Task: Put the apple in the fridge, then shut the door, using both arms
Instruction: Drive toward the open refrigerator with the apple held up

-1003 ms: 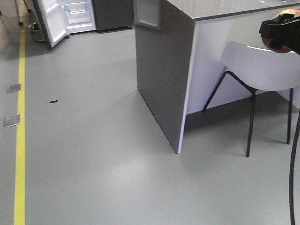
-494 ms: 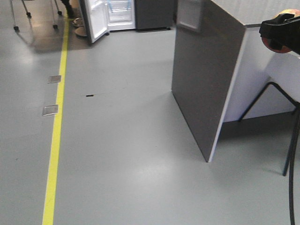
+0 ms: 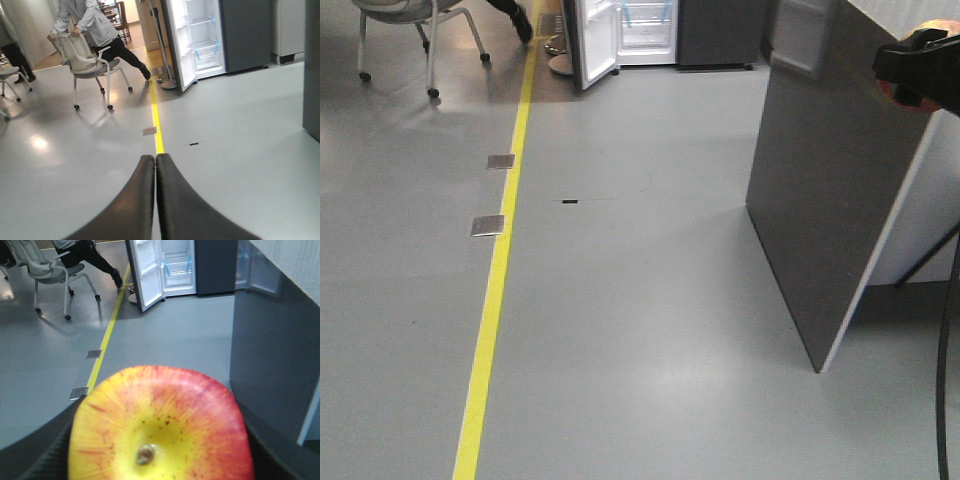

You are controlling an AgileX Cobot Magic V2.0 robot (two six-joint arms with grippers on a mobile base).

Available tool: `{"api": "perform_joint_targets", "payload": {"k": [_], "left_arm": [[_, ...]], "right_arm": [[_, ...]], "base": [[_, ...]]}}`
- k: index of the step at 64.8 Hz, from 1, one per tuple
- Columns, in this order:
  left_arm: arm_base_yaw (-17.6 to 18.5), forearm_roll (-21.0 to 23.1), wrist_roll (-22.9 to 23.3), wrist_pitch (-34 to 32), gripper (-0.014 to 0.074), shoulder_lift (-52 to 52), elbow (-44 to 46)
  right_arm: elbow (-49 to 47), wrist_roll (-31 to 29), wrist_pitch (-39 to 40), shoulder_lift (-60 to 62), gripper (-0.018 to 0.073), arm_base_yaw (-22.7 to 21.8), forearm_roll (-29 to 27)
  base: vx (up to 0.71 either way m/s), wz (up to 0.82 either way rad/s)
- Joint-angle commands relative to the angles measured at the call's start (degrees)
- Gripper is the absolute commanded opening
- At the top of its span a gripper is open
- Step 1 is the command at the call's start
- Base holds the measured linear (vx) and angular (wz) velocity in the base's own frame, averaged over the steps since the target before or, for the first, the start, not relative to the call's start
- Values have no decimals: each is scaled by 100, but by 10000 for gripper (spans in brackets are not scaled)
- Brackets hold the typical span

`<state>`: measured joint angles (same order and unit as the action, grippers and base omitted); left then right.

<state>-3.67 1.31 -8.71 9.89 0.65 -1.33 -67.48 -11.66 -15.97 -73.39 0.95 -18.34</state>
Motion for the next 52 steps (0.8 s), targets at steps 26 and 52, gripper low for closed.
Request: {"api": "perform_joint_targets", "payload": {"k": [26,52], "left_arm": [[28,60,16,-464,-6,87,-141],[28,60,16,-464,-6,87,-141]], "right_arm": [[-164,-31,445,171,152,-30,-43],[-164,-31,445,171,152,-30,-43]], "base": [[9,18],[12,9]]}}
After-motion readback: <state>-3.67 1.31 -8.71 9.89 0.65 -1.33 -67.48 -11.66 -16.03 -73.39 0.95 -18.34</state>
